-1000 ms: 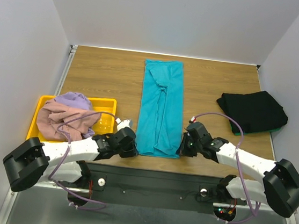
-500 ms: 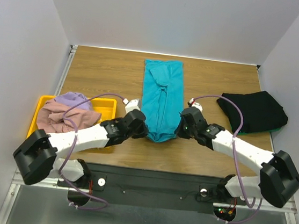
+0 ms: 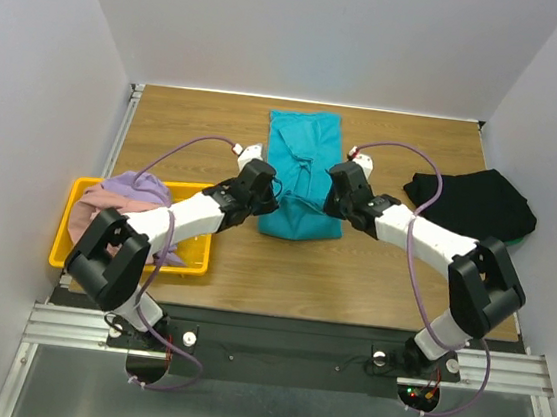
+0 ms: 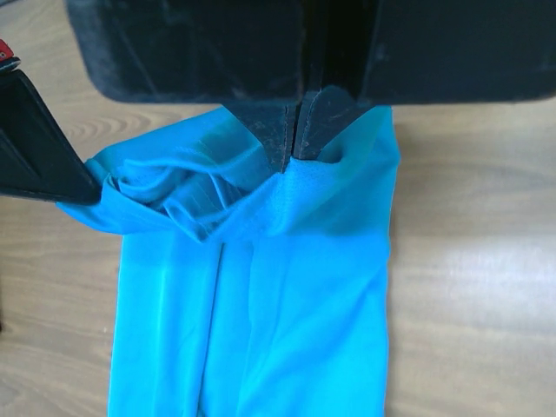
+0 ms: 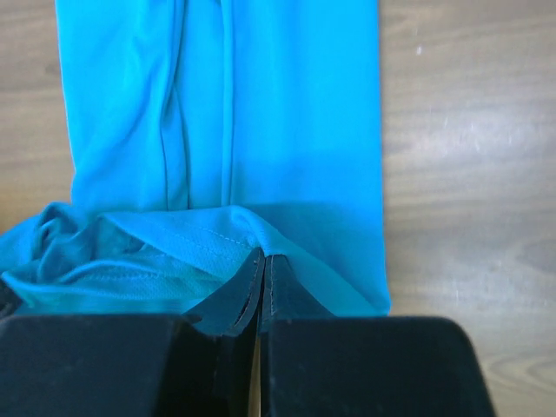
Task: Fold and stack the t-shirts
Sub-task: Fold the tshirt
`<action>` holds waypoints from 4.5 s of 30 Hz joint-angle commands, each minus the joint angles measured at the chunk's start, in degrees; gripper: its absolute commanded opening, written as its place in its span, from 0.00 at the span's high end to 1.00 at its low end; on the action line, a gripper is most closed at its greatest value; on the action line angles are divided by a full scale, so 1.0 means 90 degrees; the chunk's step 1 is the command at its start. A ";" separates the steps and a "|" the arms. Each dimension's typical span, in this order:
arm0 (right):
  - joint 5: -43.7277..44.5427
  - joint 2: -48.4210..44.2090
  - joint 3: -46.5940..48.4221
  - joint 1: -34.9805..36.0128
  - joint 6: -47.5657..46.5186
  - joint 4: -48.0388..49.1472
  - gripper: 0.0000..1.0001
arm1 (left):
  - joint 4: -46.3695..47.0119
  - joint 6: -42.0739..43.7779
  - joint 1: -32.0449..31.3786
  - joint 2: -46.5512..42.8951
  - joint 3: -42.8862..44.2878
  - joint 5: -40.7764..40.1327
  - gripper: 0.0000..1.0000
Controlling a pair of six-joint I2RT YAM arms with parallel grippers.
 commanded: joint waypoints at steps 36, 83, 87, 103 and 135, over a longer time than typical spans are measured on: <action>-0.0513 0.0812 0.1697 -0.0986 -0.0834 0.0616 1.00 | 0.0418 0.1312 0.0913 0.1134 0.2183 0.0464 1.00; -0.0395 0.2551 0.3308 -0.1425 -0.1527 0.0909 0.12 | 0.0340 0.2337 0.1538 0.3000 0.4247 0.0825 0.14; -0.1095 0.1994 0.2626 -0.1425 -0.1430 0.0928 0.00 | 0.0914 0.2133 0.1499 0.1976 0.3094 0.1155 0.08; -0.2954 0.1865 0.1462 -0.1415 -0.0845 0.2080 0.00 | 0.2127 0.1351 0.1051 0.1825 0.1557 0.2583 0.06; -0.2973 -0.3493 -0.4485 -0.0576 0.0973 0.1672 0.00 | 0.1640 -0.0650 -0.1391 -0.1880 -0.3237 0.0817 0.05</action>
